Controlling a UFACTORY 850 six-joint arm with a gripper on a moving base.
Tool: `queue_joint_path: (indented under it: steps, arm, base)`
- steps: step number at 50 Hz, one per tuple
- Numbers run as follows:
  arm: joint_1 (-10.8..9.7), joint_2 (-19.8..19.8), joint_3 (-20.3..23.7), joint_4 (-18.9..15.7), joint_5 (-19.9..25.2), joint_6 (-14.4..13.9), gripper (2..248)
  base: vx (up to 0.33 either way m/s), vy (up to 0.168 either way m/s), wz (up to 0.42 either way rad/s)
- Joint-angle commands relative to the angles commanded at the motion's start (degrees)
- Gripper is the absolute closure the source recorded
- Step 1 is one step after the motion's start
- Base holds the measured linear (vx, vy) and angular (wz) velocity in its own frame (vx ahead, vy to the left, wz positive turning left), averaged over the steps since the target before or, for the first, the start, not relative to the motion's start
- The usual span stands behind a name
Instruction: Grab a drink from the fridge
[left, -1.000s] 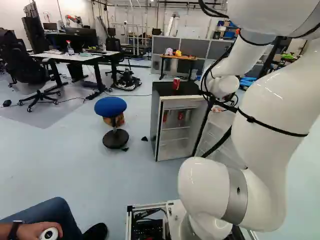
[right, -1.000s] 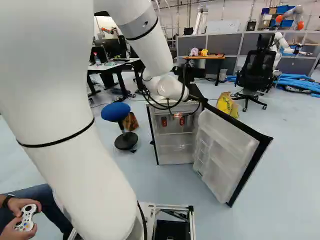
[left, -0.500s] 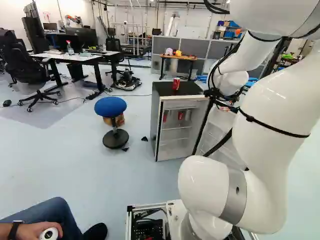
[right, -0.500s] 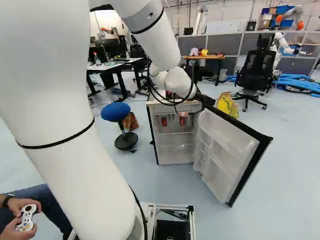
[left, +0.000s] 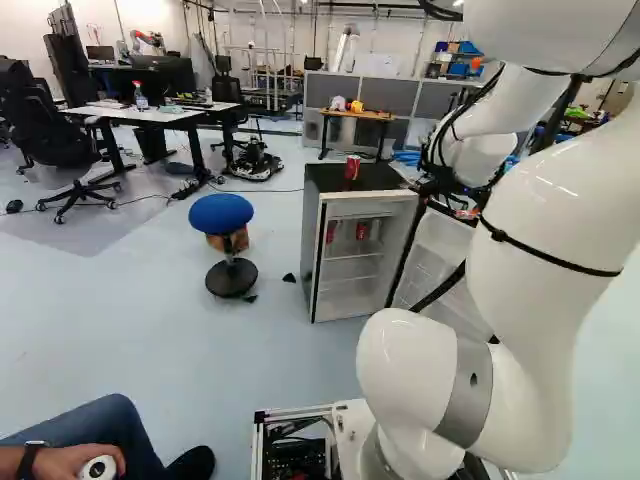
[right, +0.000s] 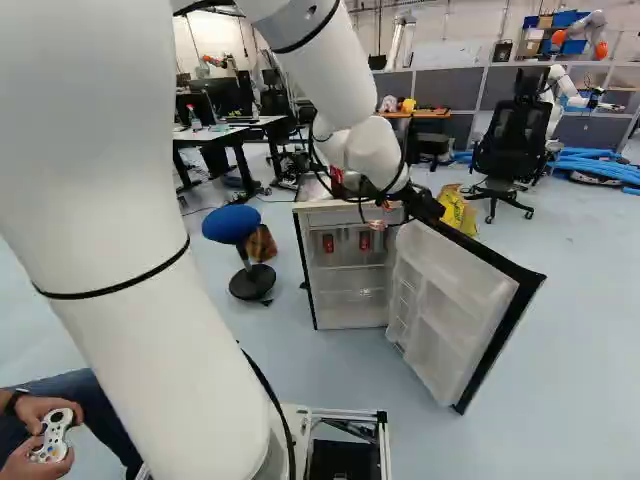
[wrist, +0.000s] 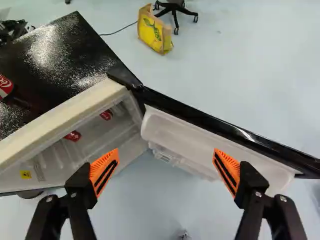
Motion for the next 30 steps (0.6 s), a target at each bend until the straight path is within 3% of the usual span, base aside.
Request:
queue_joint_path:
  steps: [9,30]
  arm:
    - [-1.39,-0.07,-1.42,1.65,-4.16,0.0,3]
    - [-4.6,-0.35,-4.94,9.01,-10.97,0.0,3]
  base:
    - [0.0,0.0,0.0]
    - [0.0,0.0,0.0]
